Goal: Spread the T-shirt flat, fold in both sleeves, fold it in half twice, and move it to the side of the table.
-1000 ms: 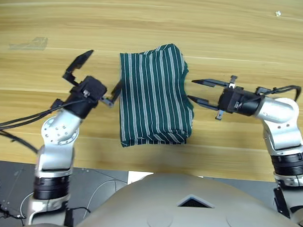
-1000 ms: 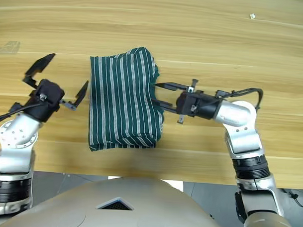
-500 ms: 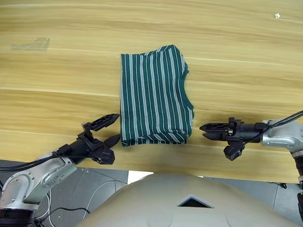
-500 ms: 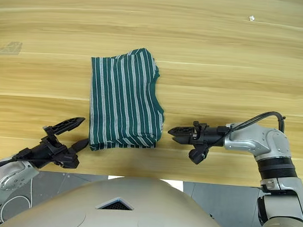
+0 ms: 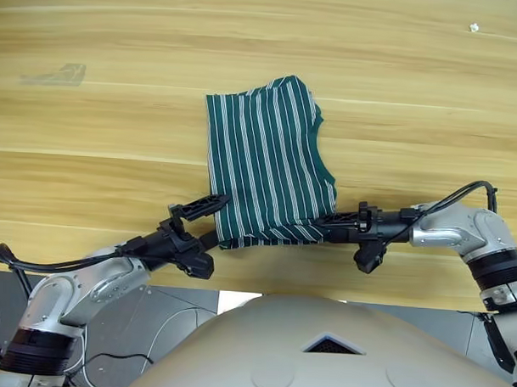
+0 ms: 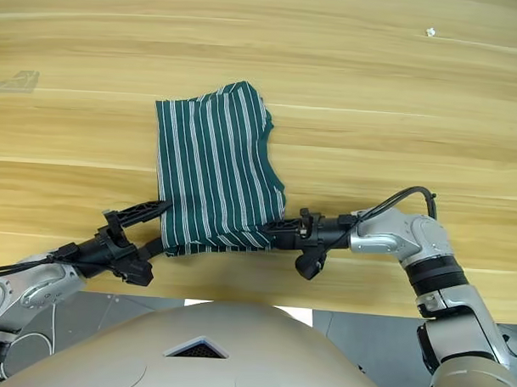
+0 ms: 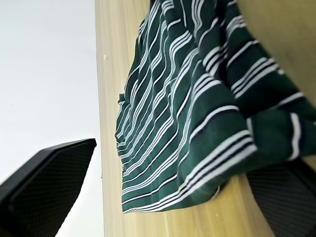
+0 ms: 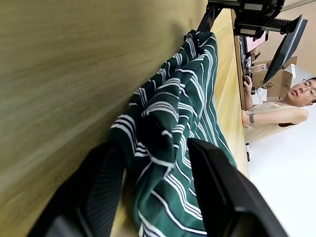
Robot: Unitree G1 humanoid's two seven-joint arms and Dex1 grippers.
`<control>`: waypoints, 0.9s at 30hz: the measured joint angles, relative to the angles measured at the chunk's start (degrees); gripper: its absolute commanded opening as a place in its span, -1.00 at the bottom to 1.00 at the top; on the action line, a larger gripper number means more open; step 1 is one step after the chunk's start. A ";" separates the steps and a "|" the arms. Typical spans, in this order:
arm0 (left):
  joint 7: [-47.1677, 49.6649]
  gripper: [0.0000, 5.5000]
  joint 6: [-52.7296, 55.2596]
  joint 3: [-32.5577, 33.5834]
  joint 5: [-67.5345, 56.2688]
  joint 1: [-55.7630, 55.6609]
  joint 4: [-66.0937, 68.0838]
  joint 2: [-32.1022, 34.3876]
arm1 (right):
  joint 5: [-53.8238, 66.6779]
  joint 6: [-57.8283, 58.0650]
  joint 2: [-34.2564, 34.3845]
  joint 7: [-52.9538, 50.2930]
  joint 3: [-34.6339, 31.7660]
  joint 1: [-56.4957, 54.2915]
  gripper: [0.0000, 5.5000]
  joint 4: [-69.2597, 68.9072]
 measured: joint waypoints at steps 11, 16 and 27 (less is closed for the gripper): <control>0.05 0.30 0.87 -2.72 0.06 0.44 0.25 0.39 | 1.86 2.59 -1.43 -0.10 1.82 1.31 -0.53 -1.02; 0.33 -0.02 0.78 -3.61 0.16 0.35 0.99 0.50 | 1.85 3.41 -1.50 -0.10 2.29 1.24 -0.87 -1.02; -0.48 -0.62 1.01 -5.00 0.51 -0.36 2.28 0.72 | 2.65 4.98 -0.72 -0.16 3.80 -0.38 -1.00 0.21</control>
